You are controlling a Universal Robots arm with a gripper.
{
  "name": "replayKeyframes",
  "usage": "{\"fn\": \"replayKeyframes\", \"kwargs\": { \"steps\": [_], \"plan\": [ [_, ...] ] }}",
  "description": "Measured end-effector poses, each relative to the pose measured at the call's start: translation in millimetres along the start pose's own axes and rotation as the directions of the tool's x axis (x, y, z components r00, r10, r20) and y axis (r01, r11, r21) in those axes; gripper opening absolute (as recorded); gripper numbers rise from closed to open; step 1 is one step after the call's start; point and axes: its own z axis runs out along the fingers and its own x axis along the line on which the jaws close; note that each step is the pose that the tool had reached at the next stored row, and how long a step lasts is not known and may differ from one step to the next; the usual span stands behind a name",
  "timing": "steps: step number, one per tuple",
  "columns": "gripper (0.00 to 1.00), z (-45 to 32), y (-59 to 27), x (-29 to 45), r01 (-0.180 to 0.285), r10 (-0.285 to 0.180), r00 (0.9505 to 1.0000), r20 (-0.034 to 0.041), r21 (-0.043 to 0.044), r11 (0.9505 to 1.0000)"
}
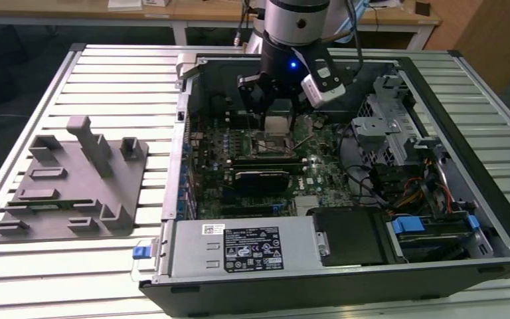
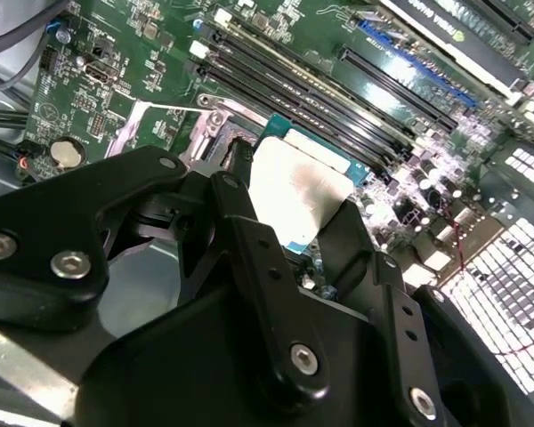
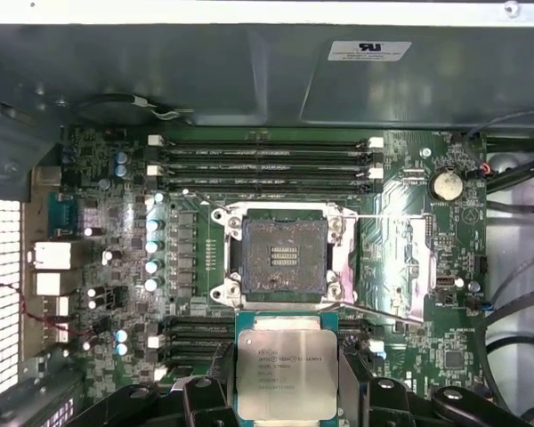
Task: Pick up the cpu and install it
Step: 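Pick up the cpu and move it towards the insertion slot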
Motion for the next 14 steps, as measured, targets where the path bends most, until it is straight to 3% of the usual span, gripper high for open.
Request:
{"fn": "replayKeyframes", "kwargs": {
  "steps": [6, 14],
  "plan": [
    [0.54, 6.2, 1.6, 0.0, 0.0, 0.0, 1.0, 0.009, -0.0052, 1.0],
    [0.54, 14.1, 3.3, 1.0, 0.001, -0.001, 0.9996, 0.0277, -0.0092, 1.0]
  ]
}}
